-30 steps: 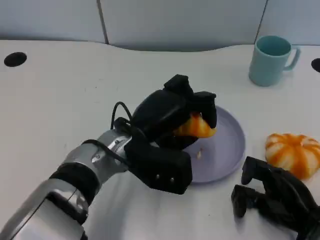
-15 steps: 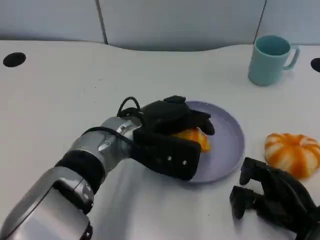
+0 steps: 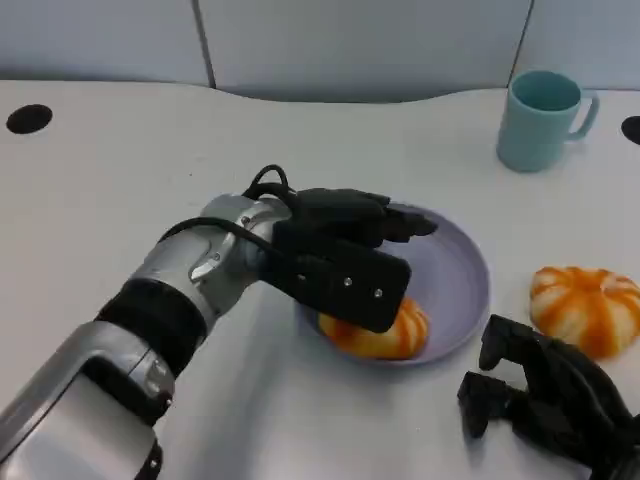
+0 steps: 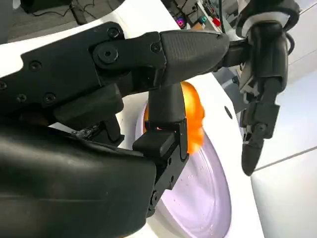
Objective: Grasp the bread from the table and place it into the plate.
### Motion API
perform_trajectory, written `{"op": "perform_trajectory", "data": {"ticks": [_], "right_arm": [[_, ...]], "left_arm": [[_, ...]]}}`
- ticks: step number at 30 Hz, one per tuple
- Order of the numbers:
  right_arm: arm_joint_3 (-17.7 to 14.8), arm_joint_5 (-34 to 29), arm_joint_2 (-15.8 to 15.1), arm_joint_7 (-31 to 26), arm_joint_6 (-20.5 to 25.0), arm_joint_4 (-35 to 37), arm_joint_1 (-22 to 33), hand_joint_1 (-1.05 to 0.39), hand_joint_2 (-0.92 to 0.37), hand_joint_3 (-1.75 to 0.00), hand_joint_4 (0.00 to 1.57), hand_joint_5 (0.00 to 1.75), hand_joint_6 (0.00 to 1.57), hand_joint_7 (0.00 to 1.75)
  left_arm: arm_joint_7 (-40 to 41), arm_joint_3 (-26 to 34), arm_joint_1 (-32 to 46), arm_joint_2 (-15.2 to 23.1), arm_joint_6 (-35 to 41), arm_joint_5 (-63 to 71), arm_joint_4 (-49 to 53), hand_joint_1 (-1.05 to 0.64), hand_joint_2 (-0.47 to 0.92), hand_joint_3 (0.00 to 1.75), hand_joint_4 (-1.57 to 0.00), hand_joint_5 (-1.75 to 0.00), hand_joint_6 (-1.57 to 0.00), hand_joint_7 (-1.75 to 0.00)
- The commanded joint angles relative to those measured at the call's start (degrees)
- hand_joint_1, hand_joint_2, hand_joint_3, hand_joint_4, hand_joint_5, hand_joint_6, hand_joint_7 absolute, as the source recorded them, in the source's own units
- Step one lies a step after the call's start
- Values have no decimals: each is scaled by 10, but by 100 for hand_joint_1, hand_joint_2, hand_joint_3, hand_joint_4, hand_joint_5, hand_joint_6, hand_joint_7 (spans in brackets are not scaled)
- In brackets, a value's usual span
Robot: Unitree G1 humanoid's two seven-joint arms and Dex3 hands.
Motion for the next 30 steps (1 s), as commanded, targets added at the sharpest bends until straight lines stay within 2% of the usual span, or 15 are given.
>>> {"op": "perform_trajectory", "data": {"ticks": [1, 23, 24, 26, 27, 28, 30], "right_arm": [[-1, -2, -4, -1, 5, 11, 14, -49, -92, -33, 74, 175, 61, 162], [-1, -2, -4, -1, 5, 12, 14, -49, -92, -33, 74, 175, 61, 162], [-1, -2, -4, -1, 4, 13, 13, -49, -92, -33, 74, 175, 61, 162], [0, -6, -10, 1, 7, 23, 3, -51, -92, -33, 74, 175, 62, 162], [-1, -7, -14, 0, 10, 22, 3, -51, -92, -33, 74, 175, 63, 162], [-2, -7, -15, -2, 12, 19, 5, -51, -92, -33, 75, 175, 63, 162], [-4, -5, -17, -3, 16, 15, 7, -51, -92, -32, 75, 175, 64, 162]], "left_arm": [[-12, 3, 14, 11, 11, -6, -16, -105, 92, 51, 0, 0, 0, 0], [-16, 2, 18, 13, 17, -6, -25, -105, 92, 51, 0, 0, 0, 0], [-49, 27, 25, 29, 23, -42, -59, -105, 92, 51, 0, 0, 0, 0], [-97, 191, 168, 64, -9, -269, -152, -101, 92, 48, -10, -6, -13, -6], [-102, 276, 263, 36, 5, -404, -220, -99, 92, 47, -14, -8, -18, -8], [-96, 328, 332, 8, 25, -497, -272, -86, 92, 40, -45, -27, -42, -16], [-87, 366, 396, -28, 67, -588, -335, -77, 92, 35, -67, -43, -63, -18]]}}
